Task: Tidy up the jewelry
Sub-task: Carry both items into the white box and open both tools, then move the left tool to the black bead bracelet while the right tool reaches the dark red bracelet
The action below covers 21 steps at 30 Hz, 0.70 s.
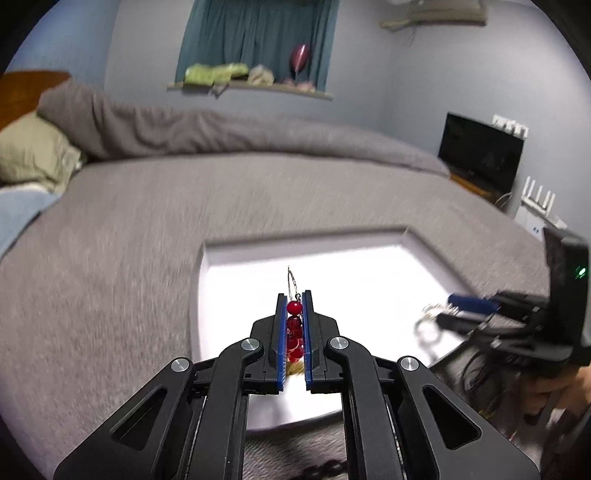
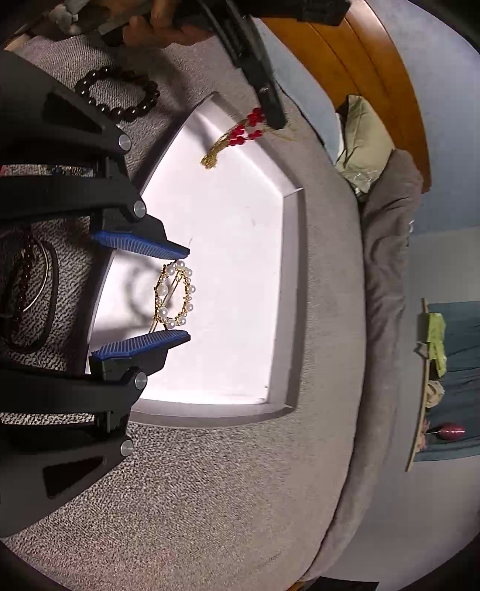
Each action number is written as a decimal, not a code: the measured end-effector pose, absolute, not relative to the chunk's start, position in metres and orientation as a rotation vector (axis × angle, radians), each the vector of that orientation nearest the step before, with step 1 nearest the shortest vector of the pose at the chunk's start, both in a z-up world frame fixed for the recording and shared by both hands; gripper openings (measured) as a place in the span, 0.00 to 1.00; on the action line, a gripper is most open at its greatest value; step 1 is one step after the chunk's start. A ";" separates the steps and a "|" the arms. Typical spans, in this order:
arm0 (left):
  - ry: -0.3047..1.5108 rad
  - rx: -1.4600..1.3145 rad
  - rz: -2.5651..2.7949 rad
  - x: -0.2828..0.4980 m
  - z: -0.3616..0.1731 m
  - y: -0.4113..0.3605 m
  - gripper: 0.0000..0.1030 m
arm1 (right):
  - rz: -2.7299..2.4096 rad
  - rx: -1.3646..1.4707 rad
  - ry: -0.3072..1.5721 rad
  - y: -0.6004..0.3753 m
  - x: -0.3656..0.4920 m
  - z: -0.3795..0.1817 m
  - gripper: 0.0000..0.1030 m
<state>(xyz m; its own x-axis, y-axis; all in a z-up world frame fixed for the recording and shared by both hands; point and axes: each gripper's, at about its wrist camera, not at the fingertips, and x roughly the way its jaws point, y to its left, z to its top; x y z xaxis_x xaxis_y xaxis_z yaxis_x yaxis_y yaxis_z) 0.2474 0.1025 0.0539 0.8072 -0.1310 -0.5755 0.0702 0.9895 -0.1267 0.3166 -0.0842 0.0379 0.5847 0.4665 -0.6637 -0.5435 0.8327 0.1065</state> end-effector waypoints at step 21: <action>0.637 -0.091 -0.061 0.186 0.056 0.100 0.72 | 0.596 -0.037 0.653 -0.130 0.274 0.063 0.49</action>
<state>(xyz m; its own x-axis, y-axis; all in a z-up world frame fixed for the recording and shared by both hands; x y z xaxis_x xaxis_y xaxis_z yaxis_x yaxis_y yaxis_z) 0.1858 0.0995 0.0556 0.8024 -0.0852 -0.5907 0.0292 0.9942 -0.1038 0.2737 -0.1302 0.0626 0.6336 0.5102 -0.5816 -0.5325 0.8329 0.1505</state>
